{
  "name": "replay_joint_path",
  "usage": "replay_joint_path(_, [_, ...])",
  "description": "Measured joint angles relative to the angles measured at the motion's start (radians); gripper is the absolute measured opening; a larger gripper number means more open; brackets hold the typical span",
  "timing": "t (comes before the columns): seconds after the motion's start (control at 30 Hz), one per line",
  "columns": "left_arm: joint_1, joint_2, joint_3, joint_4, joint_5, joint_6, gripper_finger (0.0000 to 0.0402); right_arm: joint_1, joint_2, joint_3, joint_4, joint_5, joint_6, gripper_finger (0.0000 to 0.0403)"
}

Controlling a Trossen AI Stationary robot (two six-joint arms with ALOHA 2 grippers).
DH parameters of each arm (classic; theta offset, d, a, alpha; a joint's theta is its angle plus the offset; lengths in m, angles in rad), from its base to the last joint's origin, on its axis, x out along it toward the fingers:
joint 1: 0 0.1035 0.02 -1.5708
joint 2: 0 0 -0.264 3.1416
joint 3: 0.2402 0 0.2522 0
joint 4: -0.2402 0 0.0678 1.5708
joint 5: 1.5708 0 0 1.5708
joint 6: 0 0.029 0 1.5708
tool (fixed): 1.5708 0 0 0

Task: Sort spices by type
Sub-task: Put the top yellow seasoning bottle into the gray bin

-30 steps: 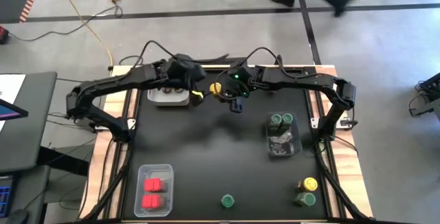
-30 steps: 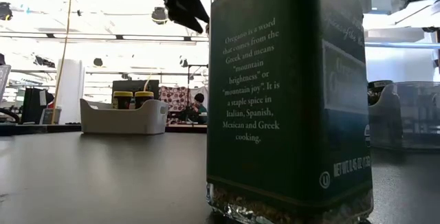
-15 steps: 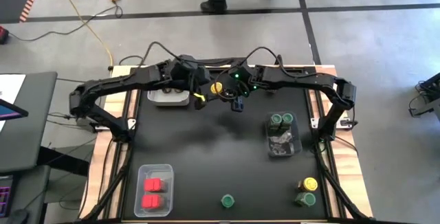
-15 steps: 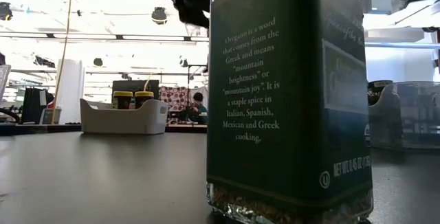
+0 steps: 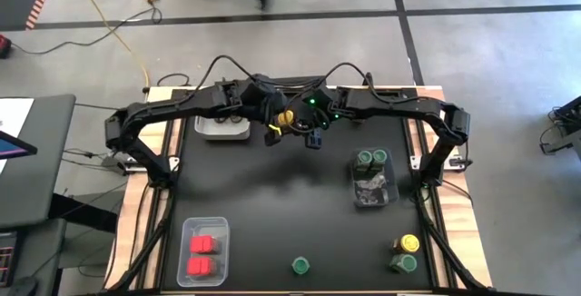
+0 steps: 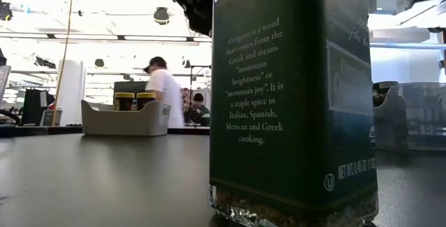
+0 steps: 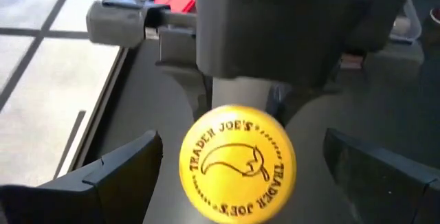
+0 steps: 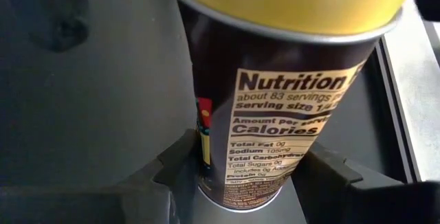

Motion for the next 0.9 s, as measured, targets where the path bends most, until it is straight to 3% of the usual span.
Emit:
replay_joint_path(0.23, [0.001,0.001,0.000,-0.026,0.000,-0.001,0.0379,-0.001,0.000,0.000,0.000,0.000,0.004,0.0214])
replay_joint_path(0.47, [0.001,0.001,0.000,-0.033,0.000,-0.017,0.0351,-0.001,0.000,0.000,0.000,0.000,0.001,0.0214])
replay_joint_path(0.9, [0.002,0.001,0.000,-0.011,-0.002,-0.037,0.0251,0.000,0.000,0.000,-0.001,-0.004,0.002,0.0214])
